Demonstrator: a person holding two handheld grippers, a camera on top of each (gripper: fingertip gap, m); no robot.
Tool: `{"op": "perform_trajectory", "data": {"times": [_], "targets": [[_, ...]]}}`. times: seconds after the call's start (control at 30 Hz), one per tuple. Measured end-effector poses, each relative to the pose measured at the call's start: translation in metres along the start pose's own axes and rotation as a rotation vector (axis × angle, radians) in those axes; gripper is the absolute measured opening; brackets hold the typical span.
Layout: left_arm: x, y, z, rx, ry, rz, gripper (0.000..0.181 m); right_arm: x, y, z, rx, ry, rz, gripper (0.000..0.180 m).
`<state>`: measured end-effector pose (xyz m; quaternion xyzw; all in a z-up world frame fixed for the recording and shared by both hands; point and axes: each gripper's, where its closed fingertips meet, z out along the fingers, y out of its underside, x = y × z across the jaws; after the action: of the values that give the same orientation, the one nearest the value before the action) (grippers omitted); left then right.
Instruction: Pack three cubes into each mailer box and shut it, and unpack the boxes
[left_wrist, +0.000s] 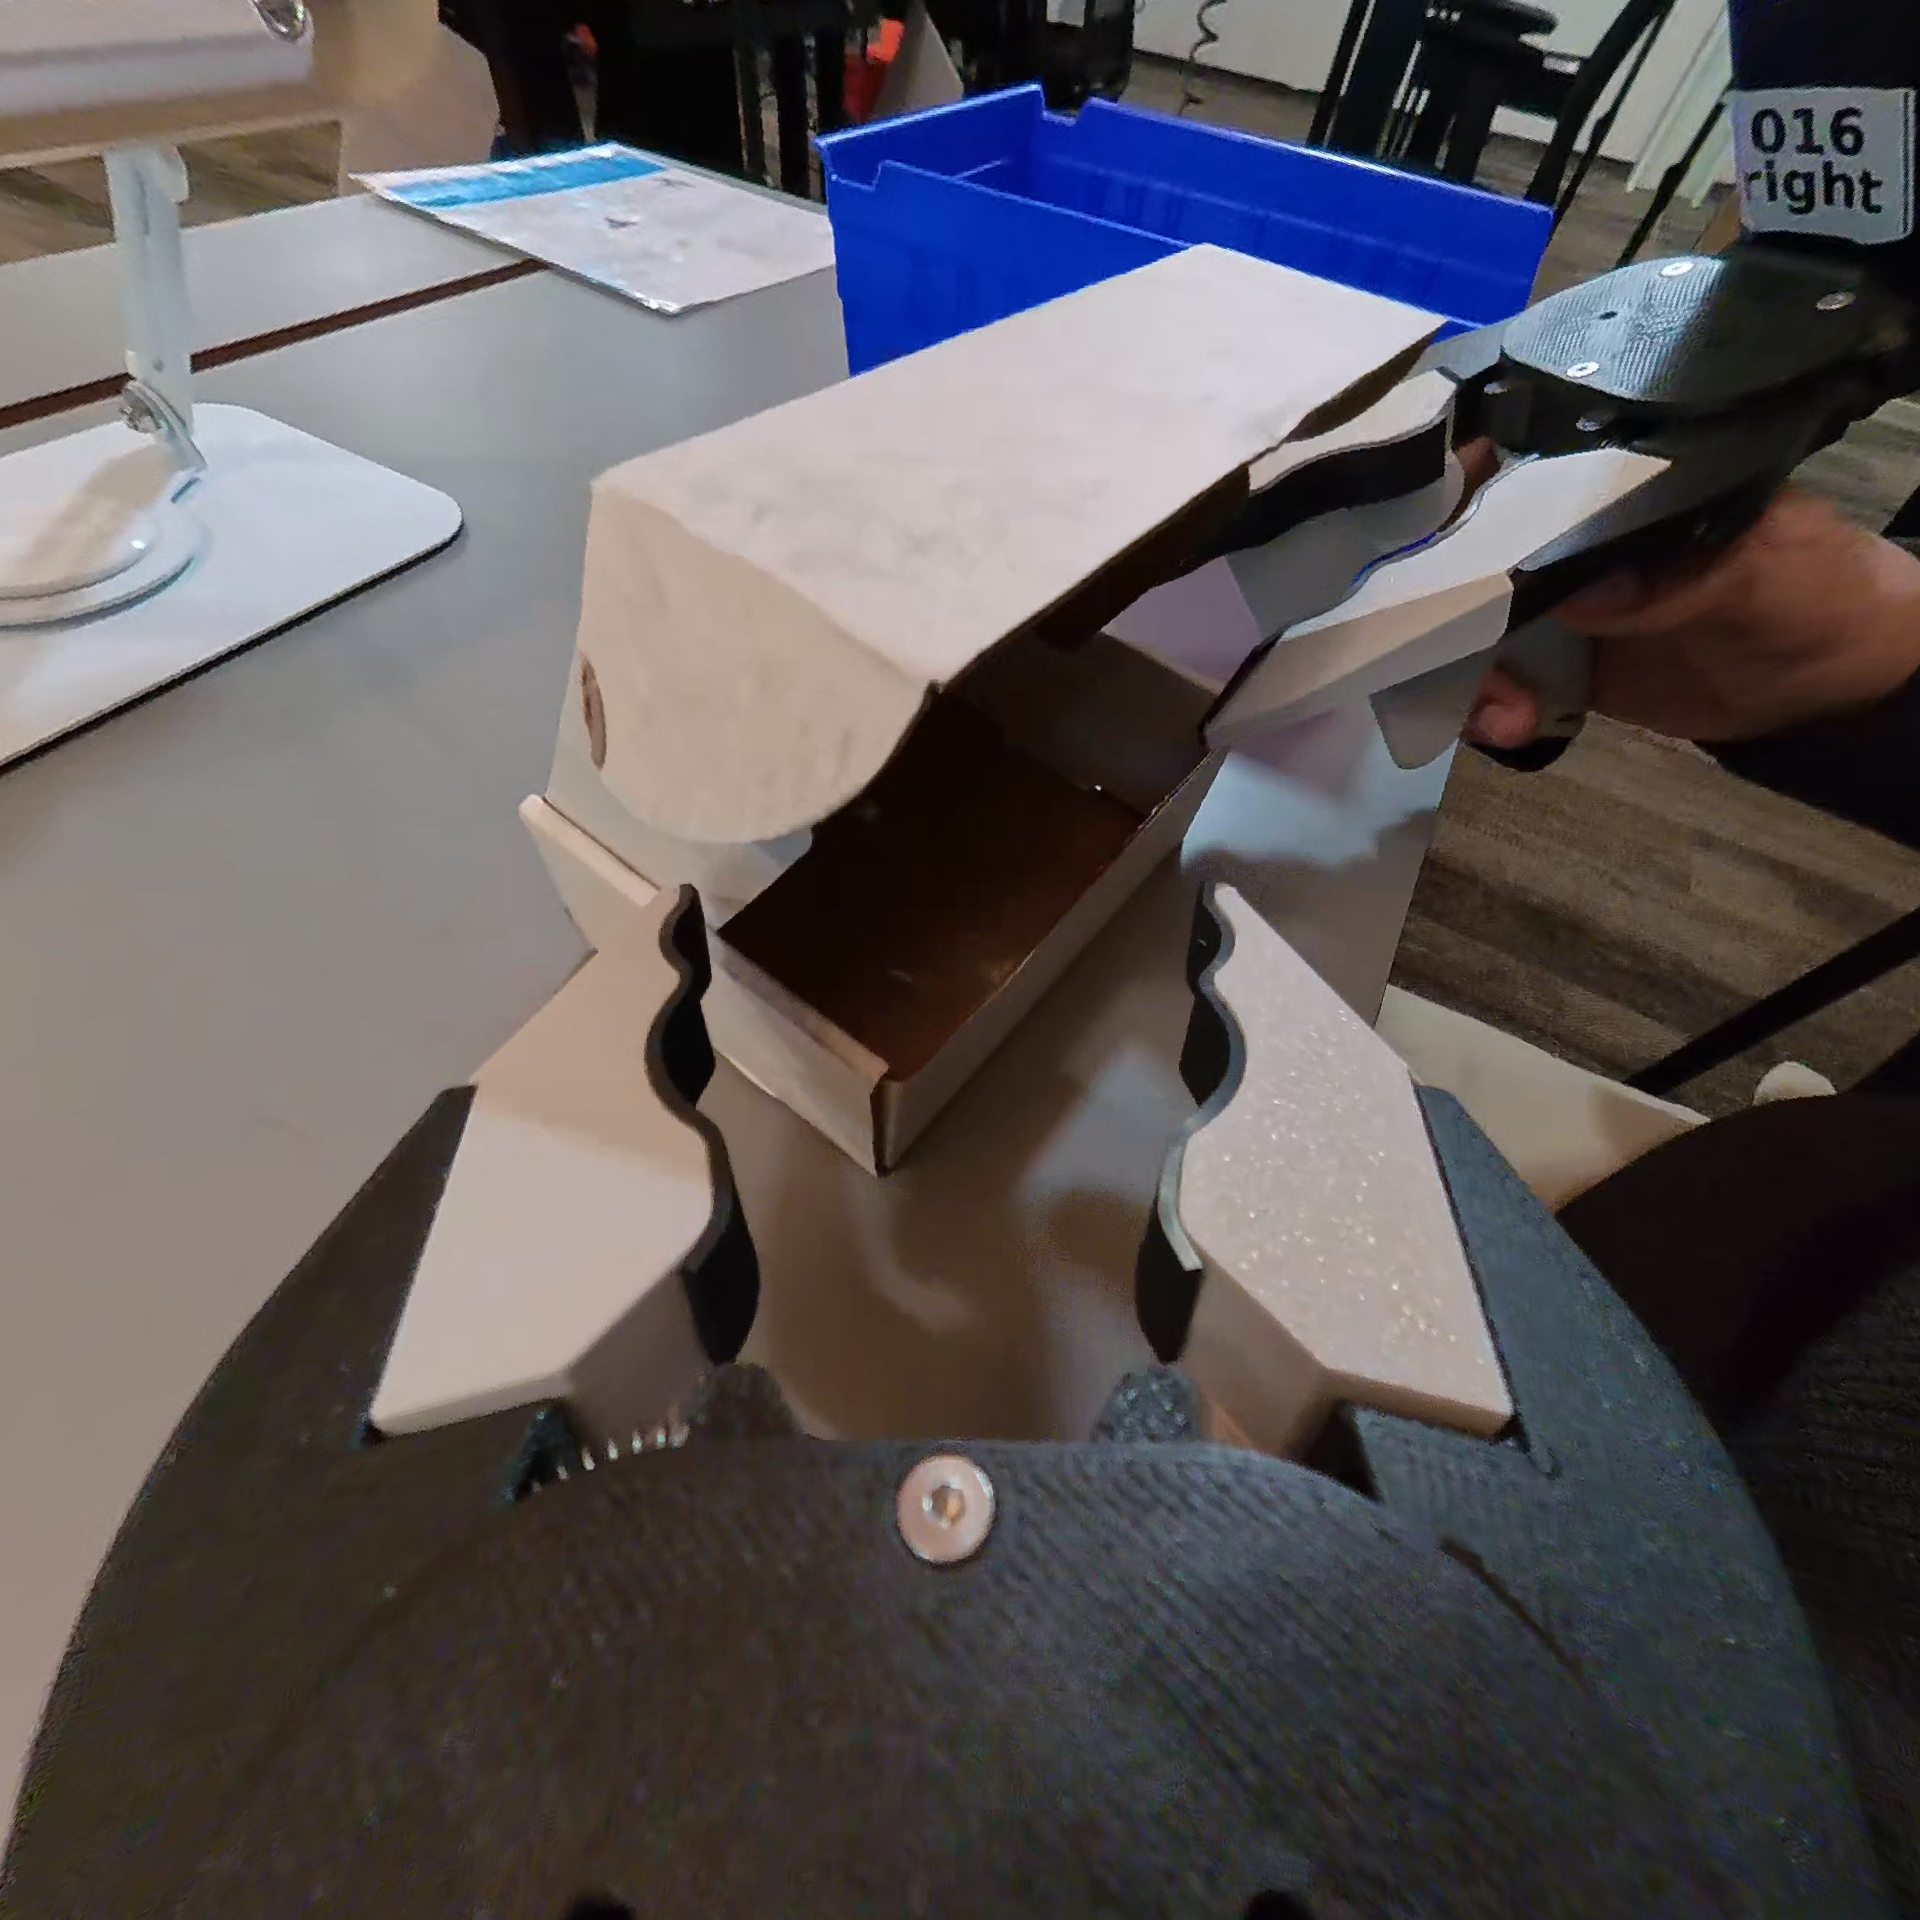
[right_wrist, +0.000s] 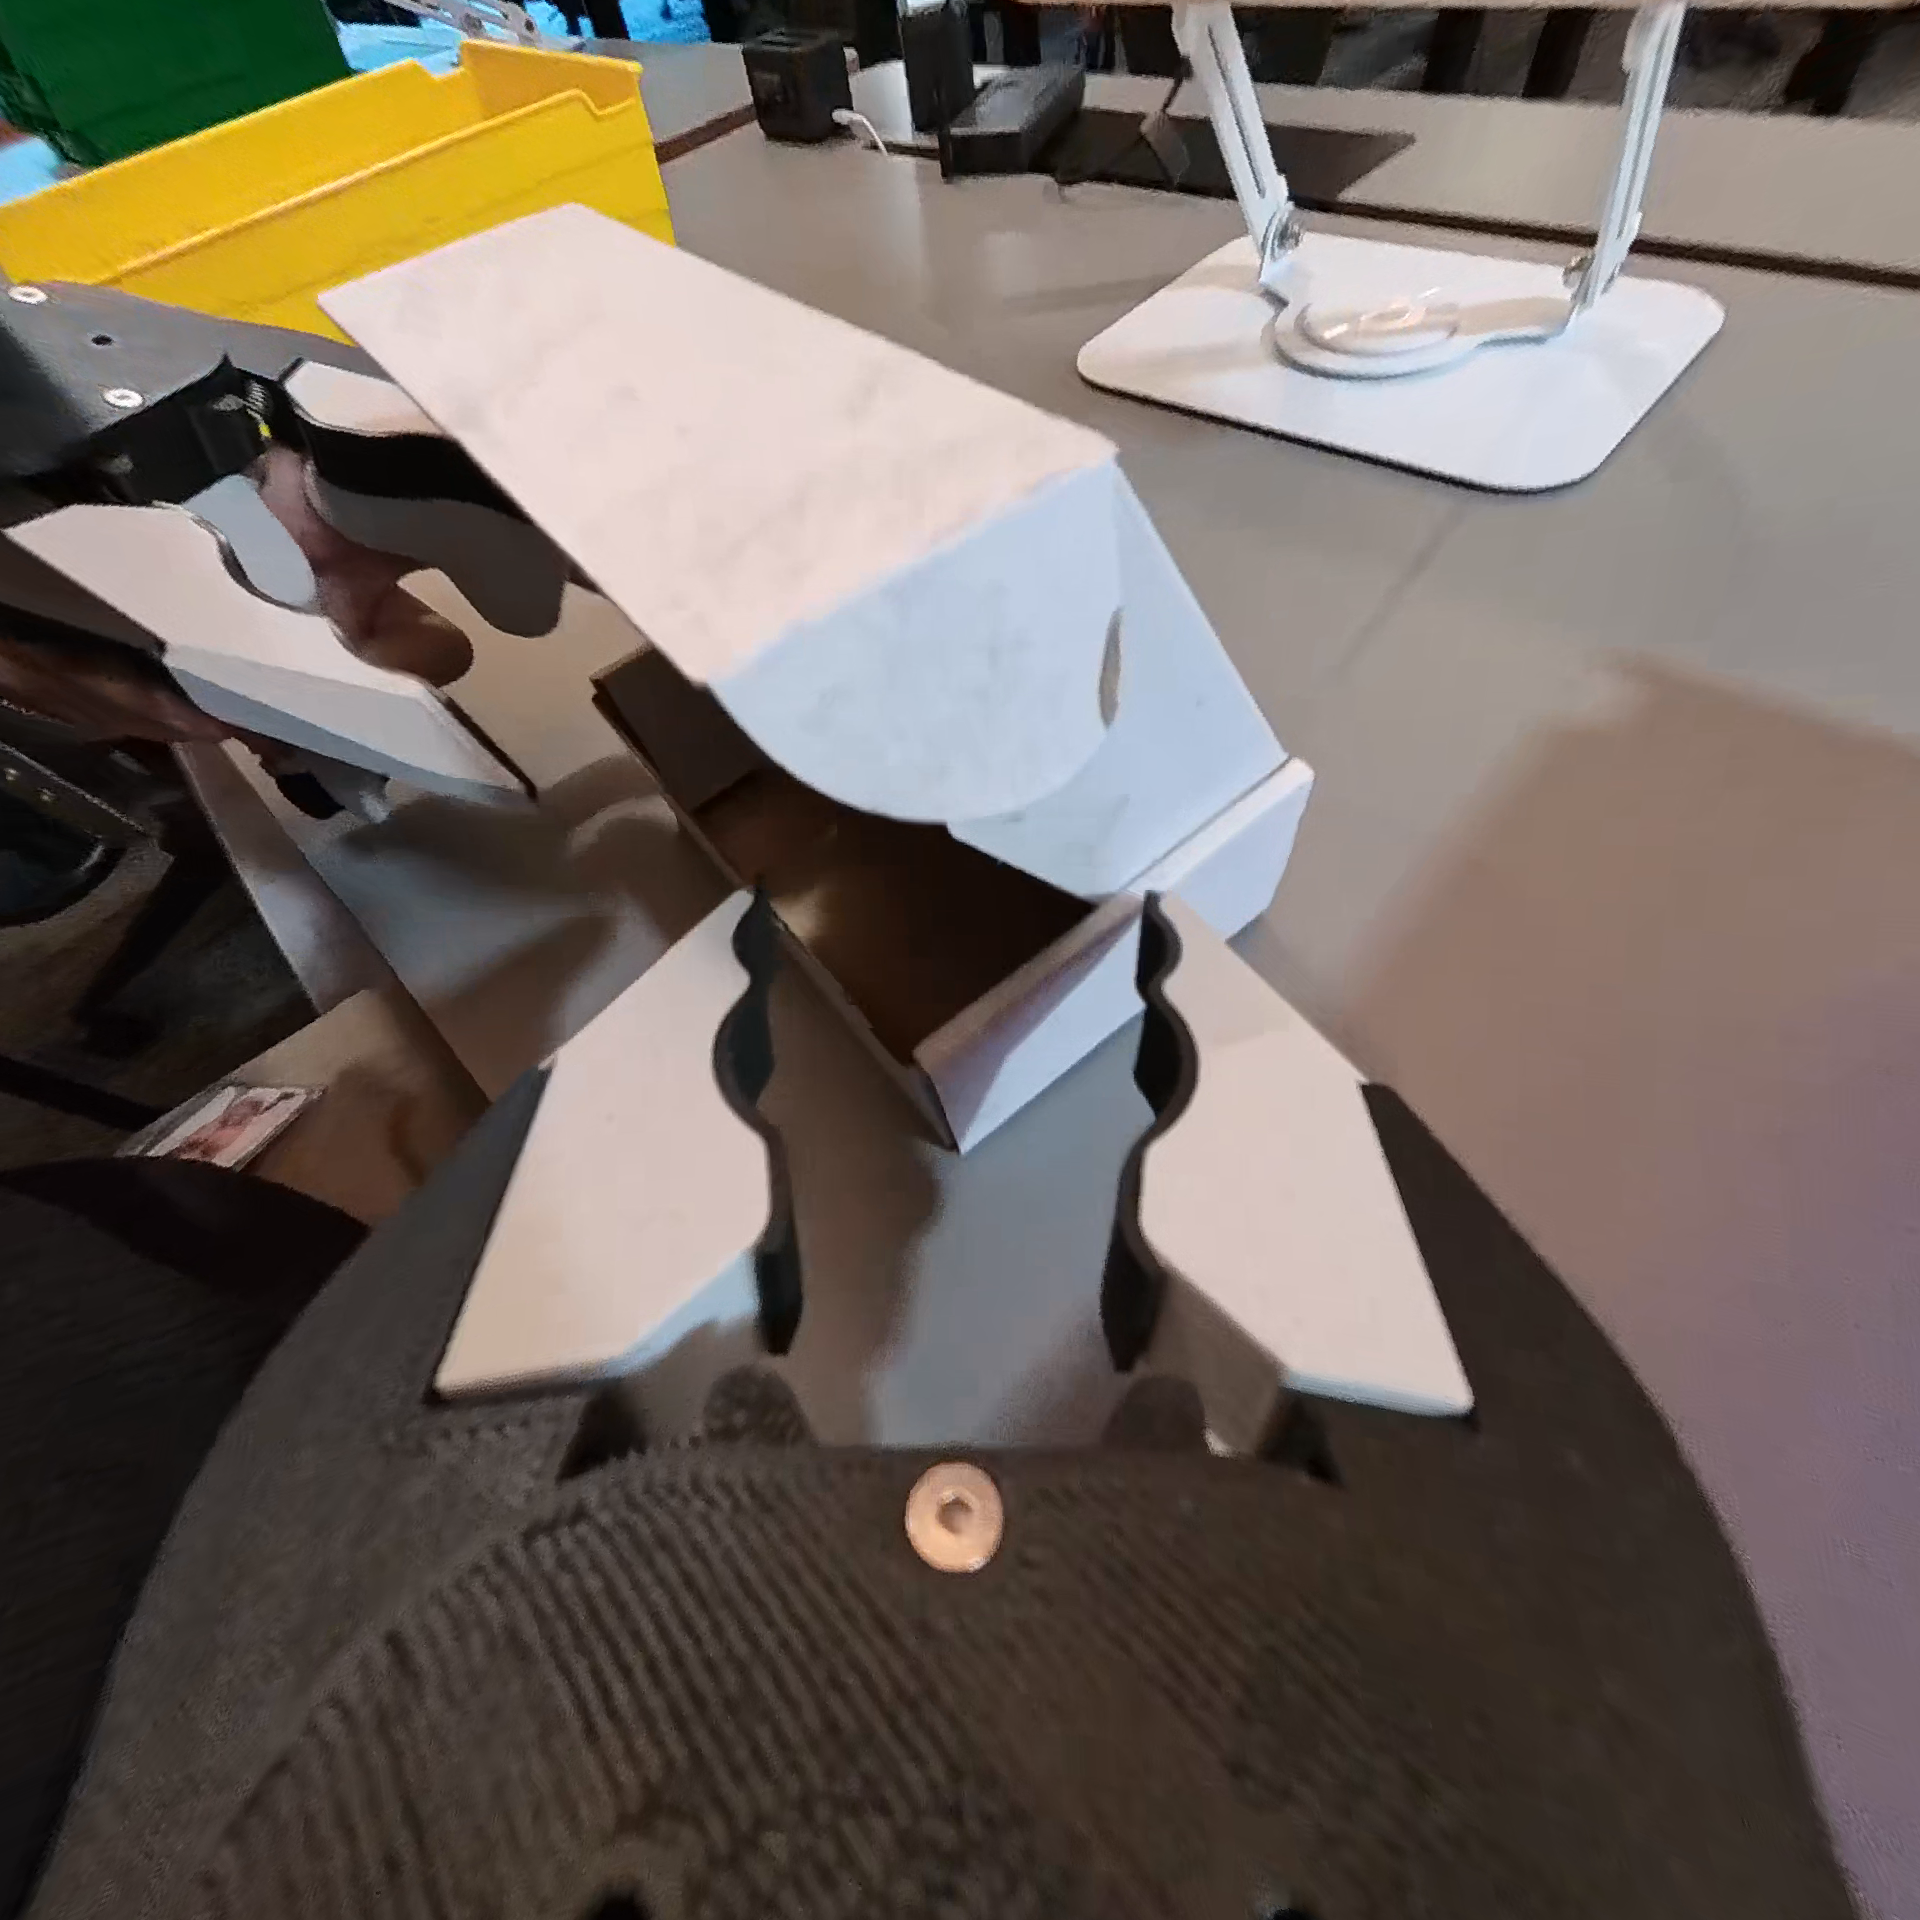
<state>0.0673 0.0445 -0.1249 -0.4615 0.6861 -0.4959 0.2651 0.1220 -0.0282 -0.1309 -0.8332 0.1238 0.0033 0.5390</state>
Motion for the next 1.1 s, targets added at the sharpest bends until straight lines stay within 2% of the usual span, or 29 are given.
{"op": "perform_trajectory", "data": {"times": [0.1,0.27,0.37,0.43,0.53,0.67,0.7,0.77,1.1], "targets": [[-0.008,-0.004,-0.008,0.030,-0.050,0.006,0.091,0.005,0.002,-0.008,-0.004,0.031,0.011,0.072],[-0.022,-0.027,-0.021,0.159,-0.157,0.050,0.087,0.013,-0.026,-0.032,0.135,0.135,-0.075,0.066],[-0.023,-0.034,-0.026,0.205,-0.219,0.145,0.073,0.010,-0.035,-0.039,0.162,0.200,-0.218,0.062],[-0.022,-0.042,-0.031,0.250,-0.267,0.217,0.051,0.009,-0.037,-0.039,0.157,0.255,-0.327,0.058],[-0.021,-0.047,-0.035,0.268,-0.314,0.294,0.041,0.001,-0.041,-0.039,0.170,0.284,-0.428,0.044],[-0.017,-0.046,-0.034,0.263,-0.333,0.342,0.025,-0.002,-0.046,-0.044,0.180,0.339,-0.490,0.011],[-0.017,-0.047,-0.035,0.266,-0.338,0.346,0.020,-0.002,-0.047,-0.045,0.179,0.350,-0.500,0.010],[-0.015,-0.048,-0.037,0.268,-0.337,0.349,0.015,-0.002,-0.047,-0.046,0.171,0.356,-0.505,0.009],[0.002,-0.031,-0.043,0.181,-0.295,0.346,0.015,-0.016,-0.030,-0.047,0.056,0.257,-0.331,0.007]]}}
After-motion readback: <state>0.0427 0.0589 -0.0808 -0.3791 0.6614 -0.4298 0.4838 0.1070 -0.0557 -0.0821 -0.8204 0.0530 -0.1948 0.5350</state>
